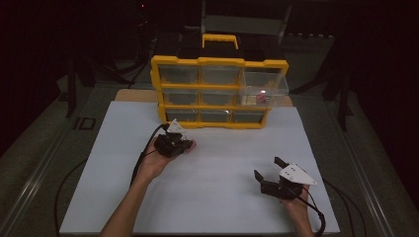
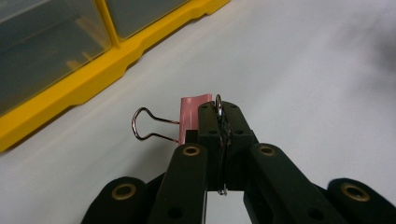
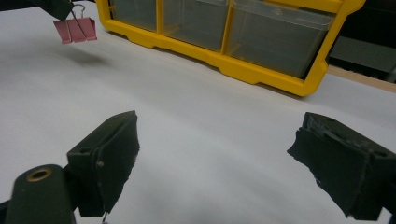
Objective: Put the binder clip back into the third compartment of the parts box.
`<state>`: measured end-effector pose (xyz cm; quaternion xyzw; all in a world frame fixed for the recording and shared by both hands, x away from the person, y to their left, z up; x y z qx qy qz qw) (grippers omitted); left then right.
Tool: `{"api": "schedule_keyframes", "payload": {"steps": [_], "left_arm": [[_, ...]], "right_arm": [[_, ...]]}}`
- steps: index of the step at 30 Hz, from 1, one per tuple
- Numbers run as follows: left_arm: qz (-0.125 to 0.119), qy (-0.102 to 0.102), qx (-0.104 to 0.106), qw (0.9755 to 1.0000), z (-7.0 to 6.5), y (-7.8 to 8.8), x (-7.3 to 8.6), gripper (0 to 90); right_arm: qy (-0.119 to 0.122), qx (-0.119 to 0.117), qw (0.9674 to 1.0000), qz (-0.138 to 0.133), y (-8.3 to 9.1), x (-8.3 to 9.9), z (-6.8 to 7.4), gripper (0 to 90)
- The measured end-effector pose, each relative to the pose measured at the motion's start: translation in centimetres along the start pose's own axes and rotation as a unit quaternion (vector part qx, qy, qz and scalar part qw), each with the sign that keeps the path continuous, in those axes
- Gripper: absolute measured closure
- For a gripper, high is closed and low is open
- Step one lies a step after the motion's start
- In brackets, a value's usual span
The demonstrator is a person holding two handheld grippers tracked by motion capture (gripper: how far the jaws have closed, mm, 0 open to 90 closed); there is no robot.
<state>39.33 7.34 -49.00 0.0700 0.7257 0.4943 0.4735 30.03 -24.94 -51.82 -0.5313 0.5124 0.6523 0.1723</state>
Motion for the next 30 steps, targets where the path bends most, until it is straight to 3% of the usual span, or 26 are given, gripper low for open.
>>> {"api": "schedule_keyframes", "payload": {"steps": [30], "left_arm": [[-0.029, -0.032, -0.004, 0.9991, -0.7, 3.2, -2.8, 89.2]], "right_arm": [[0.001, 0.0, 1.0, -0.001, 0.0, 0.0, 0.0, 12.6]]}}
Point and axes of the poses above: each handheld gripper's, and its own axes: y roughly backward along the jaws, x roughly out of its underside, z roughly to its left, the point moved 5 cm from there along -y, roughly forward along the jaws, and after that the axes turned 8 degrees about z, right-handed, at the moved point
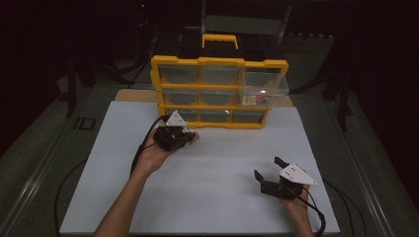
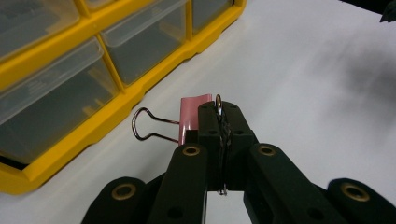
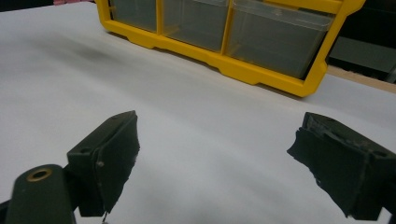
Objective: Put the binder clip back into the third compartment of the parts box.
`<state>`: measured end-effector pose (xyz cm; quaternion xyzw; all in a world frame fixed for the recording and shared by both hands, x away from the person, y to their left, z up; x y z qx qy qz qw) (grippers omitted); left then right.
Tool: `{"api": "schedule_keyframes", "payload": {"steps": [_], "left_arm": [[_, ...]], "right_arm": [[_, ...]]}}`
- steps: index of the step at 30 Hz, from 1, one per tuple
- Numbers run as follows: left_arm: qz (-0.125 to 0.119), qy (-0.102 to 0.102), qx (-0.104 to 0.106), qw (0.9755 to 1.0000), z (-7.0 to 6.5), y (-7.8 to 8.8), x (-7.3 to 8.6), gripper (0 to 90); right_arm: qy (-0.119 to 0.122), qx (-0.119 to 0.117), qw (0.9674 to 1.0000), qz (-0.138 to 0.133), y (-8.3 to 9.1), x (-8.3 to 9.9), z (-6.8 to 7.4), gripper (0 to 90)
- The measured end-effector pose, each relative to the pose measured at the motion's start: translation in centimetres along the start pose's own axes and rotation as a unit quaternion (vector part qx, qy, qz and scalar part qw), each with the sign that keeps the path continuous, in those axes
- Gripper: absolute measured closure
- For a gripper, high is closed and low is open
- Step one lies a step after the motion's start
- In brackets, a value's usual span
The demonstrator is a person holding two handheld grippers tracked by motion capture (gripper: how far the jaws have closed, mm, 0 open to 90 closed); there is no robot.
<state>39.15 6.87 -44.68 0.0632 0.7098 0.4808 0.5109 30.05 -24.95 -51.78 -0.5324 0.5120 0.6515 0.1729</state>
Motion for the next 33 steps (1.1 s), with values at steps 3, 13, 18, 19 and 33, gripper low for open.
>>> {"api": "schedule_keyframes", "payload": {"steps": [3, 13, 18, 19, 33], "left_arm": [[-0.006, 0.001, 0.001, 1.0, 0.0, 0.3, -0.3, 89.3], [-0.018, -0.005, 0.001, 0.9998, 0.0, 1.3, -1.3, 89.3], [-0.025, -0.009, -0.001, 0.9997, 0.0, 1.8, -1.9, 89.3], [-0.026, -0.011, -0.002, 0.9996, 0.1, 1.9, -2.1, 89.3], [-0.048, -0.017, -0.004, 0.9987, 0.0, 3.5, -4.0, 89.4]], "right_arm": [[0.0, 0.0, 1.0, -0.001, 0.0, 0.0, 0.0, 12.6], [0.0, 0.0, 1.0, 0.0, 0.0, 0.0, 0.0, 12.5], [0.0, 0.0, 1.0, 0.0, 0.0, 0.0, 0.0, 12.5], [0.0, 0.0, 1.0, 0.0, 0.0, 0.0, 0.0, 12.6], [0.0, -0.001, 1.0, 0.0, 0.0, 0.0, 0.0, 12.5]]}}
Point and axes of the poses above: each handheld gripper's, and its own axes: y roughly backward along the jaws, x roughly out of its underside, z roughly to its left, the point moved 5 cm from there along -y, roughly forward along the jaws, and after that the axes turned 8 degrees about z, right-handed, at the moved point
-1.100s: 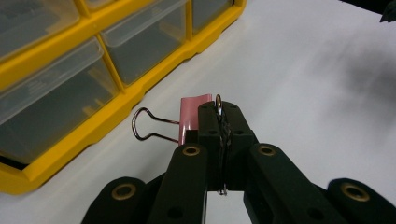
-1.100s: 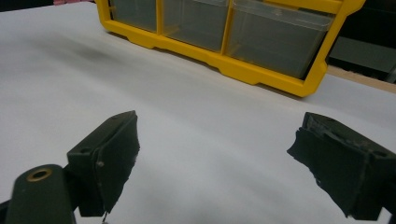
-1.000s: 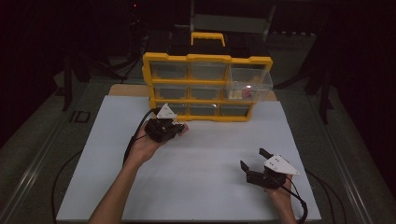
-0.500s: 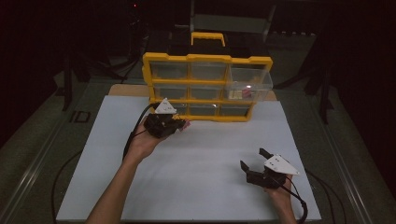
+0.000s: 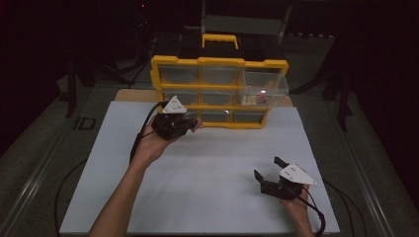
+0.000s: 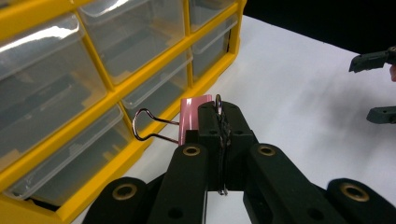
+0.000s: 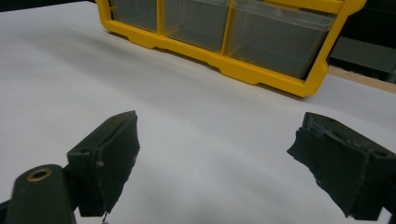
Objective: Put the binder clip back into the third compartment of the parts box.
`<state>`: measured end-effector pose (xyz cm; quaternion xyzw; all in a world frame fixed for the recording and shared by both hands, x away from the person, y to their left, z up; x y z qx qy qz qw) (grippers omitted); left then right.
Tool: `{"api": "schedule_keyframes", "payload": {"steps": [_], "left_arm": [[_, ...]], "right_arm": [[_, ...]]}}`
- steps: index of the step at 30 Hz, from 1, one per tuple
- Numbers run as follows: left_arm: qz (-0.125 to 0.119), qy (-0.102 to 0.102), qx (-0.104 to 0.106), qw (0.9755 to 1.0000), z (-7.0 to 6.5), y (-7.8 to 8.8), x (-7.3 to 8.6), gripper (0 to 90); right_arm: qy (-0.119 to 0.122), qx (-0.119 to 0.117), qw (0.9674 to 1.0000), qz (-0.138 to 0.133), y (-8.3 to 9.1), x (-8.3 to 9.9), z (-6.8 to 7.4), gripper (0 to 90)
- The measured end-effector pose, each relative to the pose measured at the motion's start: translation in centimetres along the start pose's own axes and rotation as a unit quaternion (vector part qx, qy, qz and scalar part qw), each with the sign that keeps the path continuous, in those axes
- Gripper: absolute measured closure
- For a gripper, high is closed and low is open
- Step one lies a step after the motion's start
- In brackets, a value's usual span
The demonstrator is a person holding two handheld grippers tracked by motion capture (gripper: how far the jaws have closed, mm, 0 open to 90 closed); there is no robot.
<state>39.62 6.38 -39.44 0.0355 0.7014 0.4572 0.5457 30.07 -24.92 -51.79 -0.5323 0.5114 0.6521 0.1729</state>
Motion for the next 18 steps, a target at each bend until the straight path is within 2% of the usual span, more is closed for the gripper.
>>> {"api": "schedule_keyframes", "payload": {"steps": [18], "left_arm": [[-0.019, -0.012, 0.002, 0.9998, -0.1, 1.4, -2.1, 89.4]], "right_arm": [[0.0, 0.0, 1.0, 0.001, 0.0, 0.0, 0.0, 12.6]]}}
Point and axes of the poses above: each handheld gripper's, and its own axes: y roughly backward along the jaws, x roughly out of its underside, z roughly to its left, the point moved 5 cm from there along -y, roughly forward along the jaws, and after that the axes turned 8 degrees about z, right-handed, at the moved point
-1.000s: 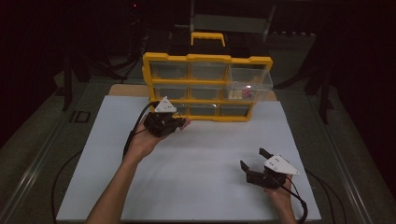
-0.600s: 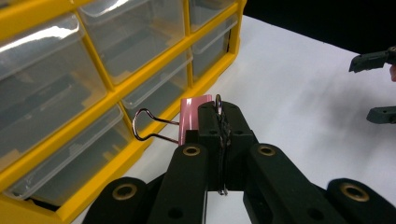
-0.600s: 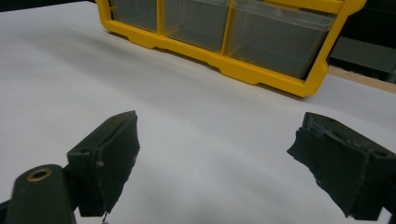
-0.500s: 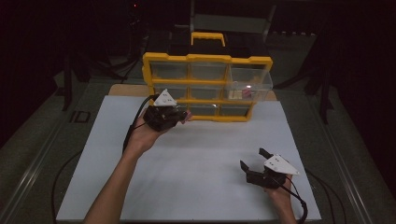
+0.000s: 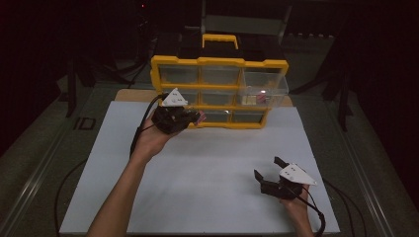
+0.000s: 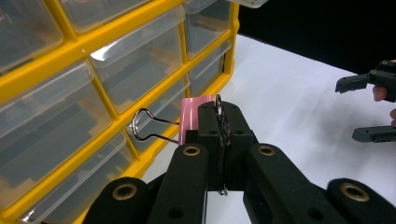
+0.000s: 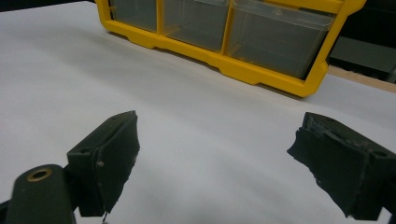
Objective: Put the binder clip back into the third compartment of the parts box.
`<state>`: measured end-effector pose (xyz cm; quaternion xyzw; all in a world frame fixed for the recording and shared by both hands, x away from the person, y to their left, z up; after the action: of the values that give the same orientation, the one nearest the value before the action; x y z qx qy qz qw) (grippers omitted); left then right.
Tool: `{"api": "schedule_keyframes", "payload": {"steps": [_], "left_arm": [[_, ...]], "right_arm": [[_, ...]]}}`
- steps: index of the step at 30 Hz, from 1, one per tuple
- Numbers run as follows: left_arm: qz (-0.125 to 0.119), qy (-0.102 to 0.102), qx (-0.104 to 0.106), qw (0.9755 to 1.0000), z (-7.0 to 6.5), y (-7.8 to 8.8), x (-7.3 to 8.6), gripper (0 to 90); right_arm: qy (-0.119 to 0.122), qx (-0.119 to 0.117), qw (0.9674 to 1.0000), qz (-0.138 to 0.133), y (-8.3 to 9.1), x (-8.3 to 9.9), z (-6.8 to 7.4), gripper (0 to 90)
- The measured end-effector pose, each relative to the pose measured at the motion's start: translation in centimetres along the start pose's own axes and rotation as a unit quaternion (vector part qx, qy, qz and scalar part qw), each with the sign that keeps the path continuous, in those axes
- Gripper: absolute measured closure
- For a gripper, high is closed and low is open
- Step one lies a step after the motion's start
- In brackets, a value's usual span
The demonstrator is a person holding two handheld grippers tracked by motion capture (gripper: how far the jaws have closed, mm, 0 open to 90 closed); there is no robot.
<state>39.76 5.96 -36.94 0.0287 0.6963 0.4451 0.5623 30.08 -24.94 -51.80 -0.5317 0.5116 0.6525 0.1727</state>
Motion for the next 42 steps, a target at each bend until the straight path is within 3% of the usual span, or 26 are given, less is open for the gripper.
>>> {"api": "schedule_keyframes", "payload": {"steps": [21, 42], "left_arm": [[-0.009, -0.018, 0.006, 0.9998, -0.4, 0.7, -2.4, 89.4], [-0.022, -0.038, 0.015, 0.9989, -0.7, 1.6, -5.8, 89.5]], "right_arm": [[0.0, 0.001, 1.0, 0.0, 0.0, 0.0, 0.0, 12.6], [-0.001, 0.001, 1.0, -0.002, 0.0, 0.0, 0.0, 12.6]]}}
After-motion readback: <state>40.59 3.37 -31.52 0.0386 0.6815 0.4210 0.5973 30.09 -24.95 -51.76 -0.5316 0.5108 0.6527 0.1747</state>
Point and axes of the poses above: each handheld gripper's, and its own axes: y roughly backward along the jaws, x roughly out of its underside, z roughly to its left, the point moved 5 cm from there along -y, roughly forward along the jaws, and after that the axes turned 8 degrees about z, right-handed, at the moved point
